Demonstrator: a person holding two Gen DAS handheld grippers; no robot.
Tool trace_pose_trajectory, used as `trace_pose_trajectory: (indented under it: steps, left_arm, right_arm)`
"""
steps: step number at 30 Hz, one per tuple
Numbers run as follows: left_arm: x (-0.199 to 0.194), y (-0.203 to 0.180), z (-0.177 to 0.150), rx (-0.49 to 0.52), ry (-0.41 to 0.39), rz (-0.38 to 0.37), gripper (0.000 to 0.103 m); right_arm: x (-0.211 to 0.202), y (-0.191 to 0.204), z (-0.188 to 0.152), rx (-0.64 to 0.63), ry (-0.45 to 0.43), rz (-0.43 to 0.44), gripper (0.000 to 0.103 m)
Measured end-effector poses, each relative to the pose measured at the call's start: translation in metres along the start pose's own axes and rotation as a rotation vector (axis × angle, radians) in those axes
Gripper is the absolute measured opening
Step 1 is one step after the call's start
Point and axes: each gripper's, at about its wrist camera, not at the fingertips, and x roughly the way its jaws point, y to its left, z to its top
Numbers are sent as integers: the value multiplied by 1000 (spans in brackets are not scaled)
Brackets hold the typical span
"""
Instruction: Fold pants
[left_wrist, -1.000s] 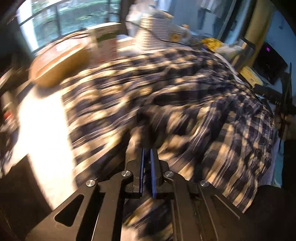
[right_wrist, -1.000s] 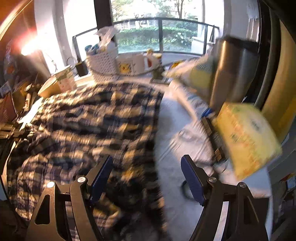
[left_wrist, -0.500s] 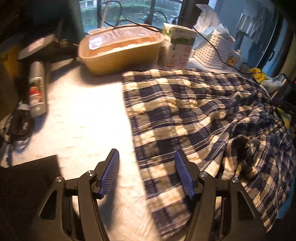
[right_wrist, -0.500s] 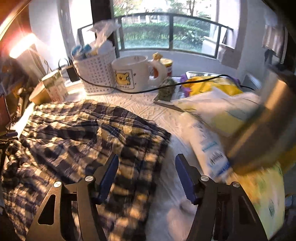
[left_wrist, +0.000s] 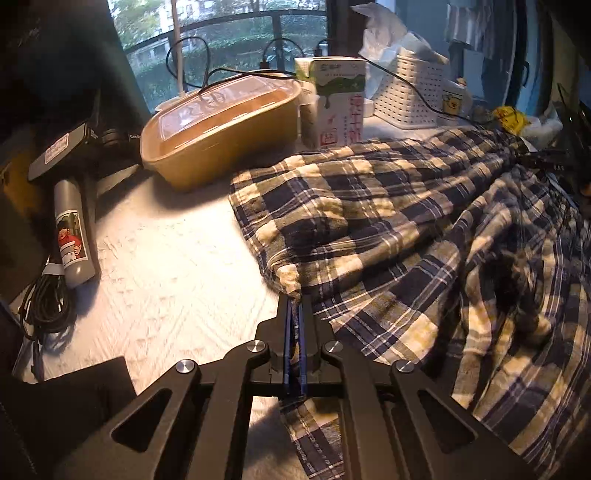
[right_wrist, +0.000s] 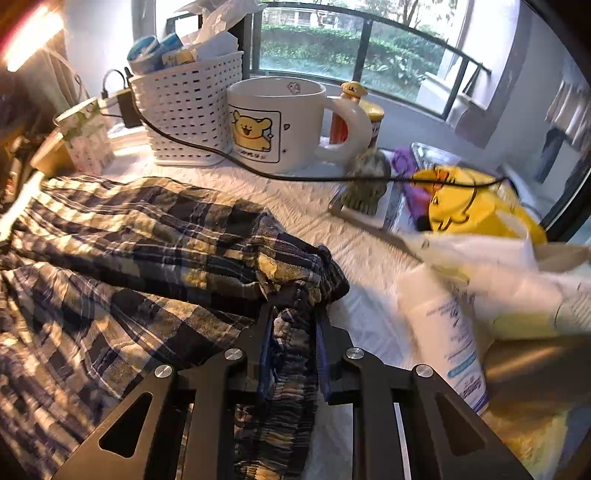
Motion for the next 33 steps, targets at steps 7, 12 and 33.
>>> trace_pose_trajectory:
  steps: [7, 12, 33]
  left_arm:
    - [3, 17, 17, -58, 15, 28, 6]
    - [-43, 28, 6, -89, -37, 51, 36]
    - [-76, -49, -80, 16, 21, -148, 4]
  right_arm:
    - [8, 6, 17, 2, -23, -81, 21]
    - [-30, 9, 6, 1, -80, -78, 50]
    - [-145, -2, -180, 158, -144, -11, 70]
